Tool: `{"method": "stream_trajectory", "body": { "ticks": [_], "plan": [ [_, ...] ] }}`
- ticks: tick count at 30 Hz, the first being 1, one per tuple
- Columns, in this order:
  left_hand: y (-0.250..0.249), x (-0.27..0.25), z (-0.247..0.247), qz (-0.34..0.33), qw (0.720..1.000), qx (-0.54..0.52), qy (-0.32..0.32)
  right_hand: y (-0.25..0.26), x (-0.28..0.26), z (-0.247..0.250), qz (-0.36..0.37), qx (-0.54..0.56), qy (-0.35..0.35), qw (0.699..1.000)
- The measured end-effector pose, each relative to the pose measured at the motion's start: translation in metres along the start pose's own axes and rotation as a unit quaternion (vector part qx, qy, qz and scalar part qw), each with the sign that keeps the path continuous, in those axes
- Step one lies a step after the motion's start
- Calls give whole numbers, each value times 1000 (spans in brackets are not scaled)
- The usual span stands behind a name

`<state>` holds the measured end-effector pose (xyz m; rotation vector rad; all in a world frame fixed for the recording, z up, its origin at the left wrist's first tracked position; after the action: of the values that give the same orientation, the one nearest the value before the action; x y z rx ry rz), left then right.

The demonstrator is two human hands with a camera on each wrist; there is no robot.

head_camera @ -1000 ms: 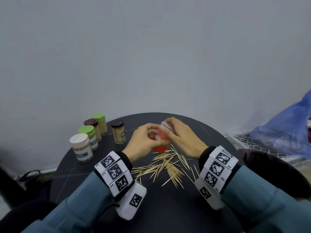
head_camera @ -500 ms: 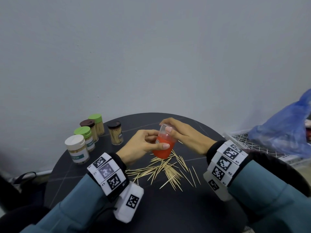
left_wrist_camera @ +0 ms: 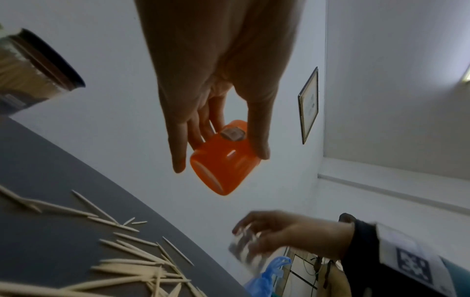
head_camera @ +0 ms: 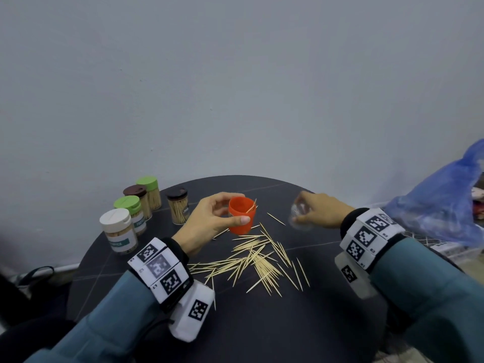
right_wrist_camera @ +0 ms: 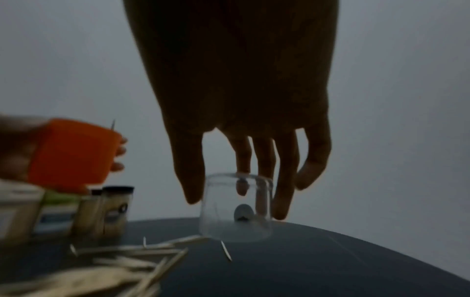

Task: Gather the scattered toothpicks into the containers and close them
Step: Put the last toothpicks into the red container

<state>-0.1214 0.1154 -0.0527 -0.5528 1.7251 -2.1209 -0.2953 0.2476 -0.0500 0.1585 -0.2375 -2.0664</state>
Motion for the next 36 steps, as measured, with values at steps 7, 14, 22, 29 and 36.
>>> {"method": "stream_trajectory", "body": {
  "ticks": [7,14,22,29,36],
  "plan": [
    [3,0,8,7,1000,19,-24,-20,-11,-36,-53,-101,104,988],
    [0,2,23,7,998,-4,-55,28,-31,-20,14,-83,53,995],
    [3,-2,24,17,998,-7,-64,33,-52,-53,-62,-73,184,978],
    [4,-2,25,17,998,3,-60,30,-46,-54,-99,-10,166,981],
    [4,-2,26,19,998,0,-64,31,-36,-49,-105,-69,133,983]
  ]
}}
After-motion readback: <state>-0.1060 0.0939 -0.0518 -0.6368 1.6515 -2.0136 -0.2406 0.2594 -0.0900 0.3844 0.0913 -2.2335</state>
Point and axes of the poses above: each hand's wrist, its own x-axis towards the middle knuckle, its own z-axis out of the back of the hand, y = z × x, the point moved 8 cm from there along x, towards the middle knuckle, and after that the axes turned 7 degrees about z, right-handed, at the moved point
